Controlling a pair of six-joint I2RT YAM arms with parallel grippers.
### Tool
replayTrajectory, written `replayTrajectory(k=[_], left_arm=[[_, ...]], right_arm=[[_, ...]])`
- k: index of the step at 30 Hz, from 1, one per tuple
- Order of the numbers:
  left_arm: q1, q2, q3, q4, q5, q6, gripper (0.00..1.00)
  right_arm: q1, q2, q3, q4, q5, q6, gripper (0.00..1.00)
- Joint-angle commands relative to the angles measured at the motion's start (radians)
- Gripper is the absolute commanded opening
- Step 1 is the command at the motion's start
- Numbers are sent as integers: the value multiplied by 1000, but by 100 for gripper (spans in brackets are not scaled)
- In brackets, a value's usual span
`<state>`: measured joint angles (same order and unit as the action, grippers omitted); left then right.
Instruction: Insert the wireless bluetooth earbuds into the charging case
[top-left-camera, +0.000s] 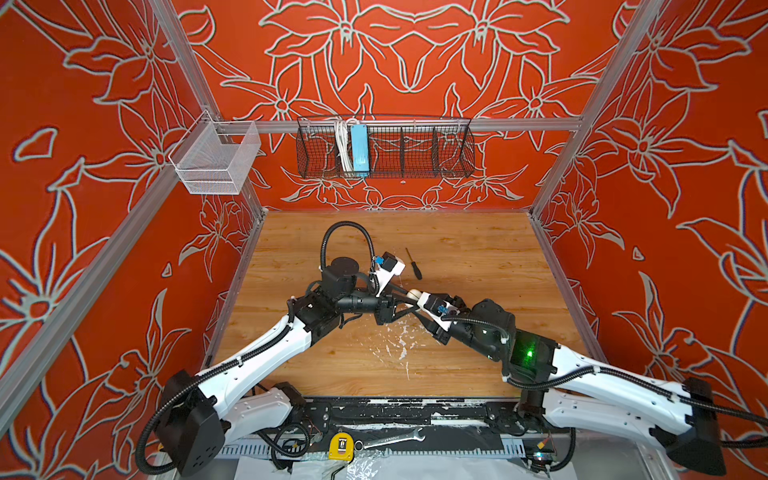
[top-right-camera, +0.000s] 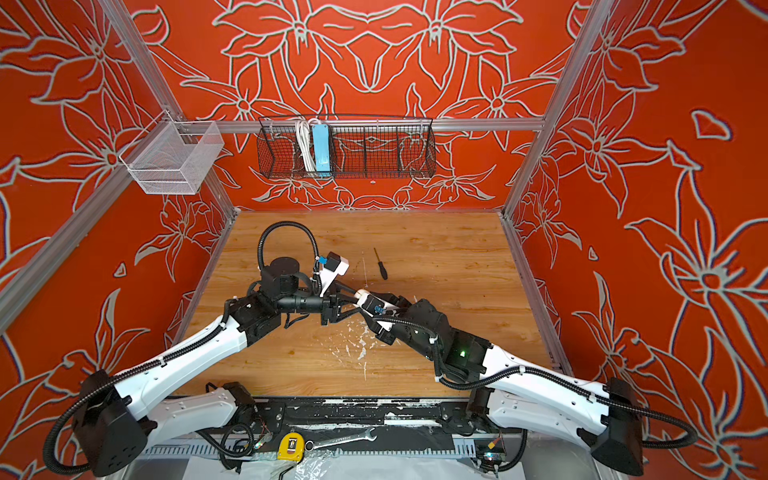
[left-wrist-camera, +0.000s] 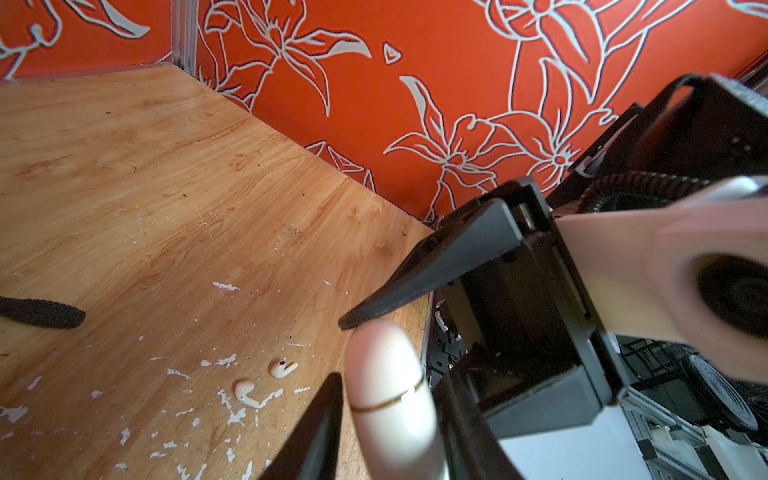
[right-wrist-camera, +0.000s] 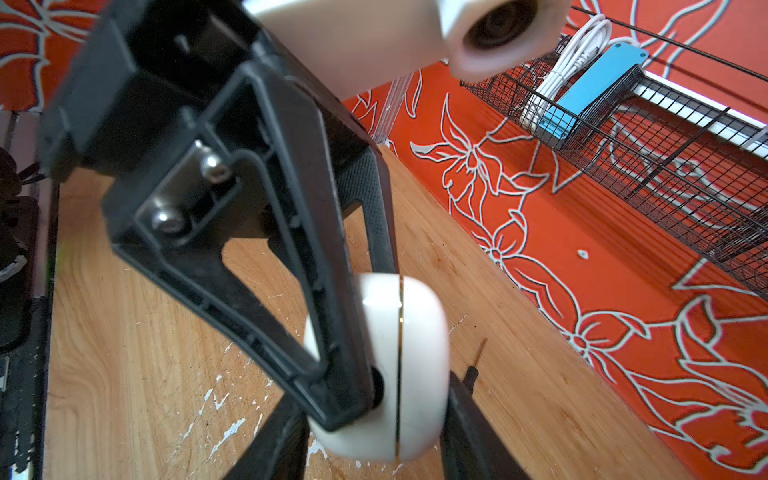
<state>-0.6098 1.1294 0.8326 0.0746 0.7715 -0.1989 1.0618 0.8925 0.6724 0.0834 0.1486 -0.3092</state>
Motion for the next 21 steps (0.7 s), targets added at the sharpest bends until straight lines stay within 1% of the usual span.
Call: replayTrajectory(k=[1,4,10,13,14,15,18,21], left_arm=[[-7,9,28,-14,14,16,38],[-8,5,24,-9,14,17,36],[-9,7,25,-11,18,23,27],[-8,10,26,-10,17,24,18],[-10,10,29,-14,17,26,14],[-10,11,29,-15,16,27,13],[-10,12,18,3,12,23,9],[-10,14,14,7,8,30,4]], right_arm=[[7,-4,30,1,-3,-25,15],[6,-10,26,4,4,-24,15],[7,-17,23,5,5,-23,15],[7,-18,24,6,8,-18,20],[7,-18,24,4,6,-15,22],[6,-21,26,1,7,-13,26],[6,-28,28,-12,26,6,44],[7,-59,19,-24,20,23,58]])
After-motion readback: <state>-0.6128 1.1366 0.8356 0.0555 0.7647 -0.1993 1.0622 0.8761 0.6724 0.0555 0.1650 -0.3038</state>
